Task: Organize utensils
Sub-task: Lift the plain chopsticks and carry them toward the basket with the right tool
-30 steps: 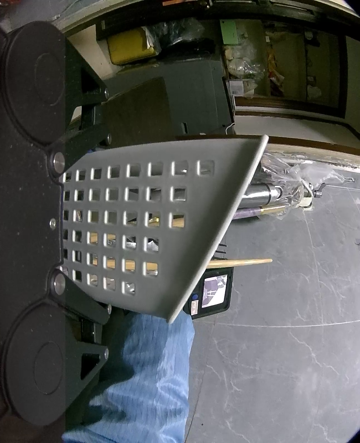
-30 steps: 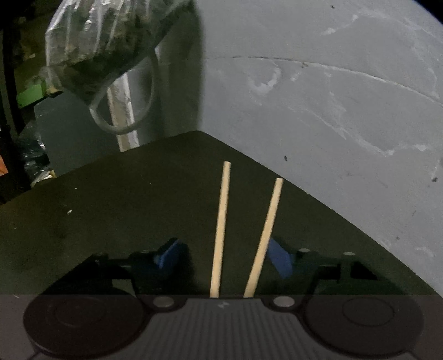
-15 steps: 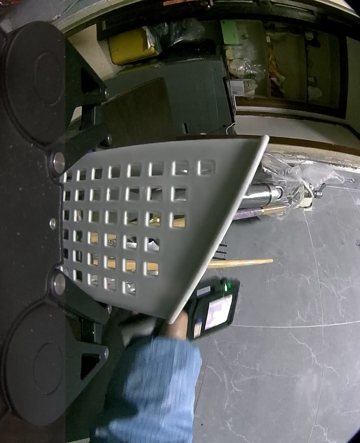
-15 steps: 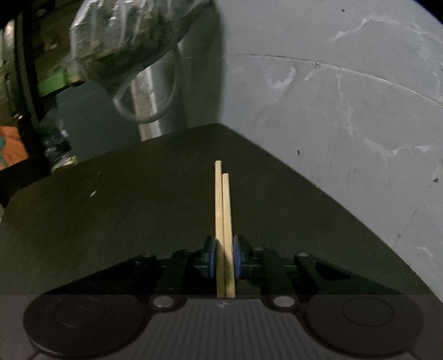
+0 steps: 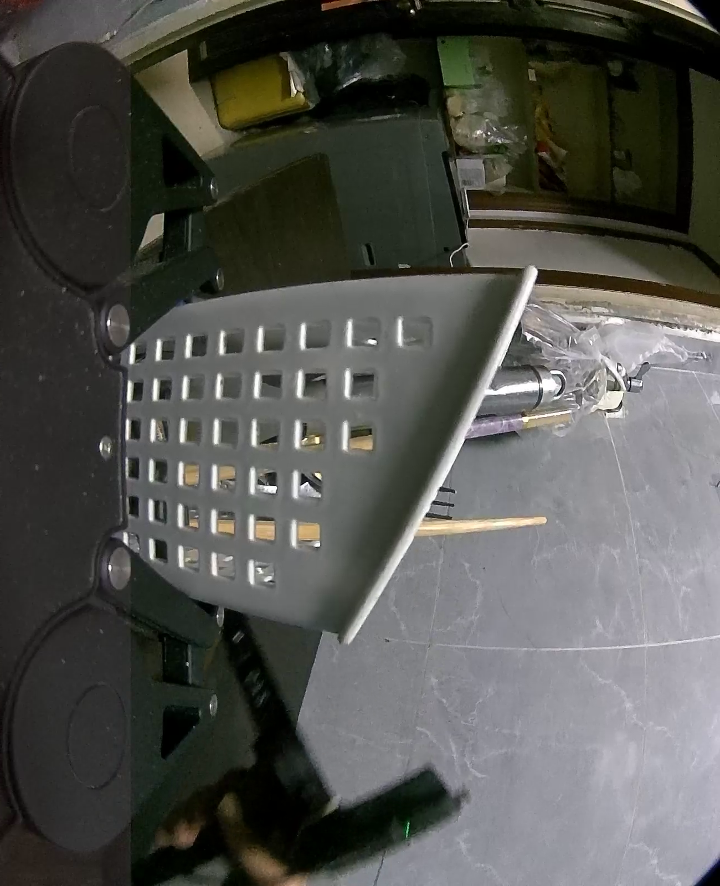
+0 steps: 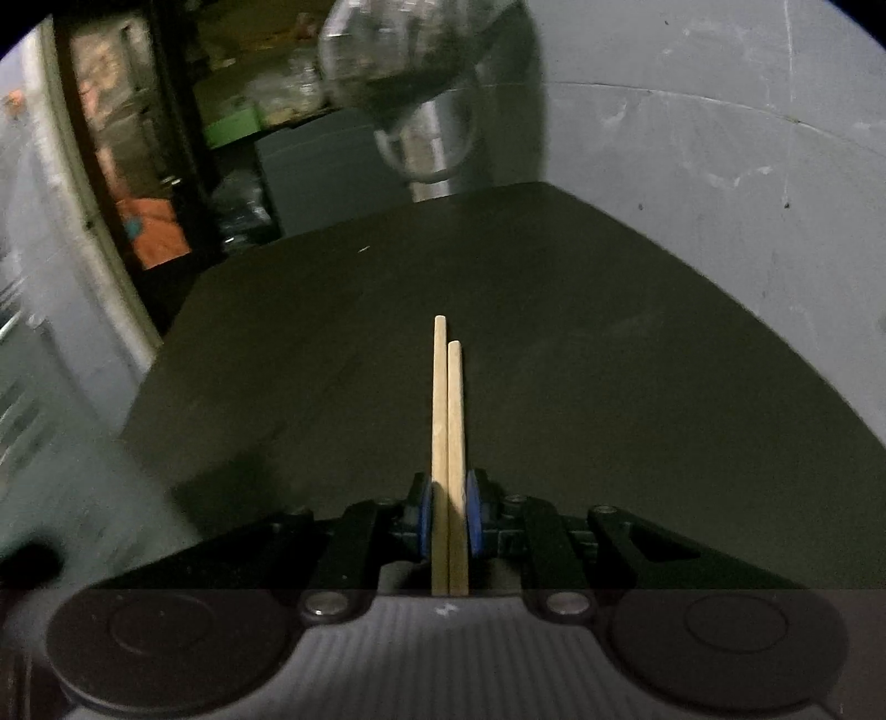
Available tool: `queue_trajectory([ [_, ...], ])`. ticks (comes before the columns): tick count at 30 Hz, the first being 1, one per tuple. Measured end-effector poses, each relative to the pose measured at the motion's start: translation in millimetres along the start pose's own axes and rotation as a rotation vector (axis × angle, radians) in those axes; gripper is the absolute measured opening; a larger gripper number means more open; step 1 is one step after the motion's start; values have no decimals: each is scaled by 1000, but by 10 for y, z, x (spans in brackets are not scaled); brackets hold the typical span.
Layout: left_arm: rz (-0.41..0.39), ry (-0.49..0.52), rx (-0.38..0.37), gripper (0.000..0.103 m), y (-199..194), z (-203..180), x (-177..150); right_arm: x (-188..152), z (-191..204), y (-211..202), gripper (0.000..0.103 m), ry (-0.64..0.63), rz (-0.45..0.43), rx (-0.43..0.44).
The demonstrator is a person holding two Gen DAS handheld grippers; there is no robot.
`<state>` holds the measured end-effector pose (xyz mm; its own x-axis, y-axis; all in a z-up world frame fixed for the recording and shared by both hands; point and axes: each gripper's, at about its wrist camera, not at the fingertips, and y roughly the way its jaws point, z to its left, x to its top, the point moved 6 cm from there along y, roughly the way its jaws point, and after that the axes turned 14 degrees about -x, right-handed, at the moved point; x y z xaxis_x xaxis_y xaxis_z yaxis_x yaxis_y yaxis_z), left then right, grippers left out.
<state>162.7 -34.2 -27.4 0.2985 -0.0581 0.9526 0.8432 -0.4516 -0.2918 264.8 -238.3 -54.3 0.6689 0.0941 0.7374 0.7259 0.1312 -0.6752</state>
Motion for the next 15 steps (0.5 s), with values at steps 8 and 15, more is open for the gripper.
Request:
queue_trajectory([
  [8,11,6,17,76,-25,-53,31,-331,171,-400,16,-67,-4,58],
  [15,14,7,19,76,-35,-63,38,-319,172,-361,16,-60,-13,77],
])
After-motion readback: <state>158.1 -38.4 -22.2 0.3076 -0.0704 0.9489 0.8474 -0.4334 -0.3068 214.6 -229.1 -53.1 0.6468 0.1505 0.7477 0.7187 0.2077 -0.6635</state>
